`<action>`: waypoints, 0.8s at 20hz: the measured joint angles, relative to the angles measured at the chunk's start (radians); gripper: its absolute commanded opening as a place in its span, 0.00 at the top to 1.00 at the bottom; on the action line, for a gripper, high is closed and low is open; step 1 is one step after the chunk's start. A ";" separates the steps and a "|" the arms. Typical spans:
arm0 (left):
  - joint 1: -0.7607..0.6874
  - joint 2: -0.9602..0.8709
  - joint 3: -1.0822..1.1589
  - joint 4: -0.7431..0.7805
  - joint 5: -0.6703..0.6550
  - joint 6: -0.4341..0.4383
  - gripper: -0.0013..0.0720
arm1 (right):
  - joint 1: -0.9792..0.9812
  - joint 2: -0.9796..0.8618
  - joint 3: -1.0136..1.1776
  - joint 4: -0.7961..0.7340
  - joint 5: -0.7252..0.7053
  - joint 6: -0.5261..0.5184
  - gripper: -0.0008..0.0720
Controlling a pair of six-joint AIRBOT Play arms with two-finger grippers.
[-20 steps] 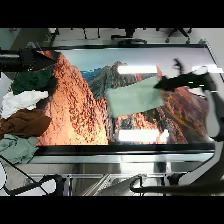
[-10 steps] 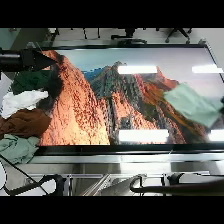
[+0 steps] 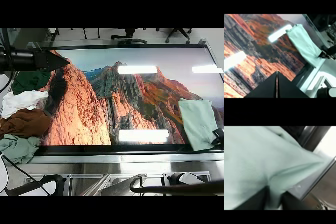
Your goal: Fold the shirts.
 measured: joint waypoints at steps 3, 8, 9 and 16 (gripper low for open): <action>-0.019 0.000 0.000 0.000 0.027 0.005 0.96 | -0.004 0.011 0.026 -0.014 0.019 -0.016 0.06; -0.008 0.000 0.000 0.000 0.072 0.007 0.96 | -0.003 0.017 0.257 -0.107 0.159 -0.041 0.69; -0.002 0.000 0.000 0.000 0.079 0.008 0.96 | 0.004 0.018 0.312 -0.085 0.173 -0.050 0.92; 0.048 0.000 -0.001 0.000 0.078 0.016 0.97 | 0.203 0.055 0.470 0.192 0.160 -0.138 0.96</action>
